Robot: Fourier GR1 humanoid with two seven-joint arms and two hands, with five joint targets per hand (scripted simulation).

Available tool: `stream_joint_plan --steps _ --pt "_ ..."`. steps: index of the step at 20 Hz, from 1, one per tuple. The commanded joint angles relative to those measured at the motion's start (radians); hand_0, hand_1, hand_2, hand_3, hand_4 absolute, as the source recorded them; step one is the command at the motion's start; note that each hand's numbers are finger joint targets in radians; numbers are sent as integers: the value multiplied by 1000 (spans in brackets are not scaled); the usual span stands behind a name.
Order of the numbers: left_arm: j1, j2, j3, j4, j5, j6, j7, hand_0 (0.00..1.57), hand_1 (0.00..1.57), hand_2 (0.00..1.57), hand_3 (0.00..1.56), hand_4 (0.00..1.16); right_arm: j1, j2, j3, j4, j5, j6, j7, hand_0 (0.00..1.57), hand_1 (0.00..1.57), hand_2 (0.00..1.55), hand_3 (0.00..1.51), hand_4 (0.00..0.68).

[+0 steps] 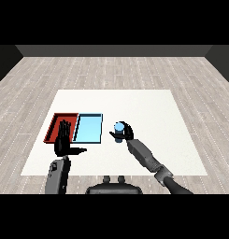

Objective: Pick the blue can and put it in the blue box

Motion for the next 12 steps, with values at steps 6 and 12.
stream_joint_plan --steps 6,12 --pt "-44 -6 -9 28 0 2 38 0 0 0 0 0 19 -18 -11 -177 112 -101 79 1524 1524 1468 1420 659" --pt "-66 -39 -90 43 -113 60 57 0 0 0 0 0 18 -34 -61 -214 162 -63 52 1472 1472 1451 1410 649"
